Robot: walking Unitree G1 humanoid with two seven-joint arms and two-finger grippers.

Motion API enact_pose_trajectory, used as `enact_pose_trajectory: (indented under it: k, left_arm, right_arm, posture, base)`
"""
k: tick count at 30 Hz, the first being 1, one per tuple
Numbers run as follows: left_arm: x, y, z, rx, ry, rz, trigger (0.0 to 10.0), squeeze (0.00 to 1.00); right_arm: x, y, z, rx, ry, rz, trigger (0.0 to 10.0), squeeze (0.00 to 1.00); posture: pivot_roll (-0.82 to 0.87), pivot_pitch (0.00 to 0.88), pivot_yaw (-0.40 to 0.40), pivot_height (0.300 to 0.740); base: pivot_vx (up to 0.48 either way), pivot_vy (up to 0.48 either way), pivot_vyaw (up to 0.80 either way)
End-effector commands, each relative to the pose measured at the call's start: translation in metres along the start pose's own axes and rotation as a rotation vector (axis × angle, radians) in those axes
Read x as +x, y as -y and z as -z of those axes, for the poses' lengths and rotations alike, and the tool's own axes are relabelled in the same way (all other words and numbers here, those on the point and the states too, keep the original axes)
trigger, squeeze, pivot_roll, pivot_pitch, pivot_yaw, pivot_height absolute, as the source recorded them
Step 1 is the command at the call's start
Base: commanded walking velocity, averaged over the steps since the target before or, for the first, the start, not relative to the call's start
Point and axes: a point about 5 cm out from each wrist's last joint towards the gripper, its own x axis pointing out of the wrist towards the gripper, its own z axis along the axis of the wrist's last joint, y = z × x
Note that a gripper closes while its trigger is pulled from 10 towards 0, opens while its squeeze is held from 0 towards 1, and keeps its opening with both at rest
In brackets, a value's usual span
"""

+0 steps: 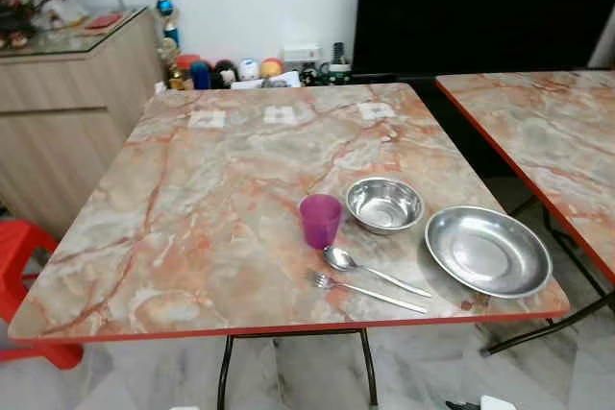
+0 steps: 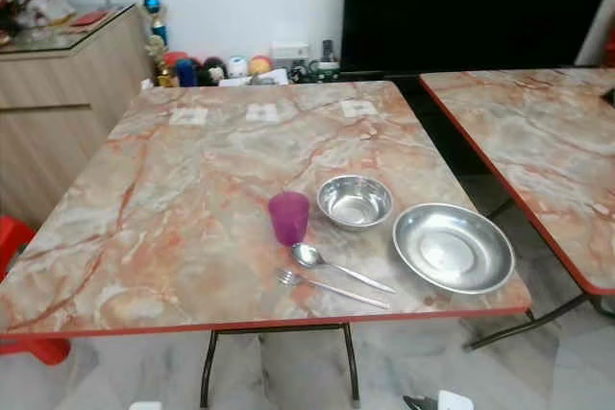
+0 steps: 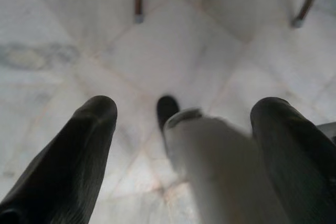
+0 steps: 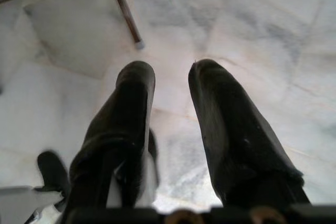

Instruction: Setting the table

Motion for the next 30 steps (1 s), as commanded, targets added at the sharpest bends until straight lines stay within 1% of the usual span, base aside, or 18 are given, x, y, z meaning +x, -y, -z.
enact_pose_trajectory:
  k: [1, 3, 6, 11, 13, 14, 16, 20, 21, 23, 29, 30]
  left_arm:
    - [0.001, 0.007, -0.002, 0.01, 0.007, 0.023, 10.0, 0.0]
    - [0.001, 0.007, -0.001, 0.01, 0.005, 0.023, 10.0, 0.0]
    - [0.001, 0.008, 0.002, 0.007, -0.004, 0.023, 10.0, 0.0]
    - [0.001, 0.009, 0.0, 0.008, -0.004, 0.026, 10.0, 0.0]
    - [0.002, 0.01, -0.002, 0.009, 0.0, 0.027, 10.0, 0.0]
    - [0.003, 0.011, -0.005, 0.011, 0.005, 0.027, 10.0, 0.0]
    - [0.003, 0.011, -0.007, 0.011, 0.008, 0.027, 10.0, 0.0]
    - [0.005, 0.012, -0.014, 0.001, 0.025, 0.025, 10.0, 0.0]
    - [0.005, 0.012, -0.014, 0.001, 0.025, 0.024, 10.0, 0.0]
    - [0.005, 0.012, -0.013, 0.0, 0.023, 0.023, 10.0, 0.0]
    - [0.004, 0.014, -0.007, 0.013, 0.006, 0.029, 10.0, 0.0]
    - [0.003, 0.014, -0.005, 0.019, 0.003, 0.032, 10.0, 0.0]
  right_arm:
    - [0.0, 0.009, -0.003, -0.005, 0.005, 0.023, 10.0, 0.0]
    - [0.0, 0.008, -0.003, -0.005, 0.006, 0.024, 10.0, 0.0]
    - [0.0, 0.008, -0.004, -0.002, 0.011, 0.025, 10.0, 0.0]
    - [0.0, 0.007, -0.007, 0.013, 0.033, 0.029, 10.0, 0.0]
    - [0.001, 0.006, -0.01, 0.033, 0.06, 0.025, 10.0, 0.0]
    - [0.0, 0.006, -0.012, 0.063, 0.093, 0.037, 10.0, 0.0]
    - [0.0, 0.007, -0.014, 0.077, 0.107, 0.05, 10.0, 0.0]
    - [-0.001, 0.009, -0.02, 0.117, 0.181, 0.076, 10.0, 0.0]
    - [-0.002, 0.01, -0.021, 0.142, 0.201, 0.095, 10.0, 0.0]
    - [-0.003, 0.011, -0.021, 0.162, 0.218, 0.118, 10.0, 0.0]
    - [-0.005, 0.014, -0.021, 0.193, 0.26, 0.175, 10.0, 0.0]
    - [-0.02, 0.035, -0.033, 0.204, 0.455, 0.207, 10.0, 0.0]
  posture:
    - [-0.03, 0.0, 0.01, 0.74]
    - [-0.03, 0.0, 0.011, 0.74]
    - [-0.04, 0.0, 0.013, 0.74]
    - [-0.05, 0.0, 0.019, 0.74]
    - [-0.06, 0.0, 0.022, 0.74]
    - [-0.07, 0.0, 0.02, 0.74]
    - [-0.06, 0.0, 0.019, 0.74]
    - [-0.07, 0.0, 0.012, 0.74]
    - [-0.07, 0.0, 0.01, 0.74]
    - [-0.08, 0.0, 0.009, 0.74]
    - [-0.11, 0.0, 0.006, 0.74]
    - [-0.11, 0.0, 0.002, 0.74]
  base:
    - [0.0, -0.42, 0.0]
    - [0.0, -0.401, 0.0]
    - [0.0, 0.0, 0.0]
    - [0.0, 0.0, 0.0]
    - [0.0, 0.0, 0.0]
    - [0.0, 0.0, 0.0]
    - [0.0, 0.0, 0.0]
    - [0.0, 0.0, 0.0]
    - [0.0, 0.0, 0.0]
    - [0.0, 0.0, 0.0]
    - [0.0, 0.0, 0.0]
    - [0.0, 0.0, 0.0]
